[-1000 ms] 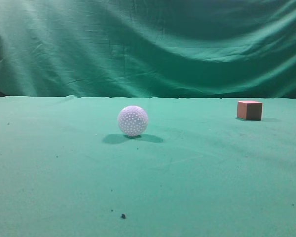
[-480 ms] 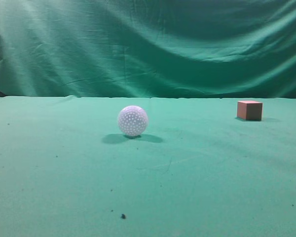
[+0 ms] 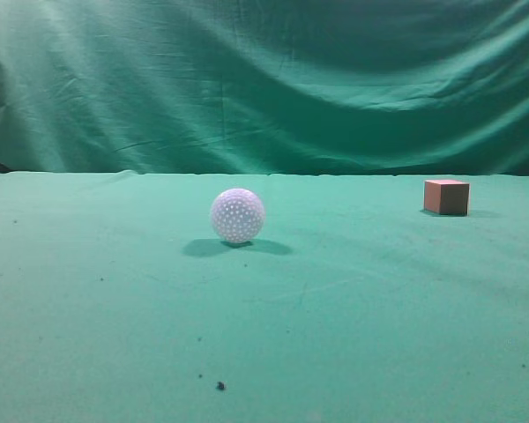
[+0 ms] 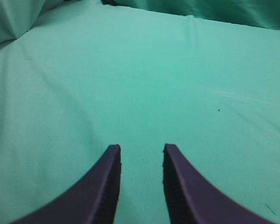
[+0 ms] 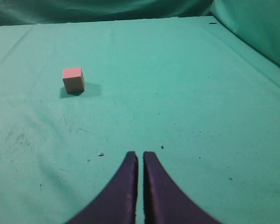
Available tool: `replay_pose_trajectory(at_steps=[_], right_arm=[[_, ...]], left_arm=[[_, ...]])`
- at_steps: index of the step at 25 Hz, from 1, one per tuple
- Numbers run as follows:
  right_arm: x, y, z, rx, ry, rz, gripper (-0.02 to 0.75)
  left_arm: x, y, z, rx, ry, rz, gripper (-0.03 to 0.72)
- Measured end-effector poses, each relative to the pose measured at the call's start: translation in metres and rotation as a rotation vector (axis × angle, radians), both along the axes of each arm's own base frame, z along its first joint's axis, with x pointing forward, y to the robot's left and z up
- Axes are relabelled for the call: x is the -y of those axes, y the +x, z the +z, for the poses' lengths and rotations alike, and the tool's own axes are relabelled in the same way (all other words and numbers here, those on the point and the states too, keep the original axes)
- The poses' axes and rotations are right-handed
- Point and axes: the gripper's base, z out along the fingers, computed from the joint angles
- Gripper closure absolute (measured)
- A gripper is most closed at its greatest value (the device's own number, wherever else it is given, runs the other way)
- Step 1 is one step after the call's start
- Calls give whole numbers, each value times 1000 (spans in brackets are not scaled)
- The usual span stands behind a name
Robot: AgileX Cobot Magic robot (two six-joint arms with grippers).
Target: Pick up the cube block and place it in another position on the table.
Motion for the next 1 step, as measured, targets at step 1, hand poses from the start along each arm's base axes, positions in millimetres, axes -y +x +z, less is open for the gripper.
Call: replay_pose_trajectory(at_steps=[1], right_arm=[[0, 0, 0, 2, 0, 0, 738]], left_arm=[[0, 0, 0, 0, 0, 0, 426]])
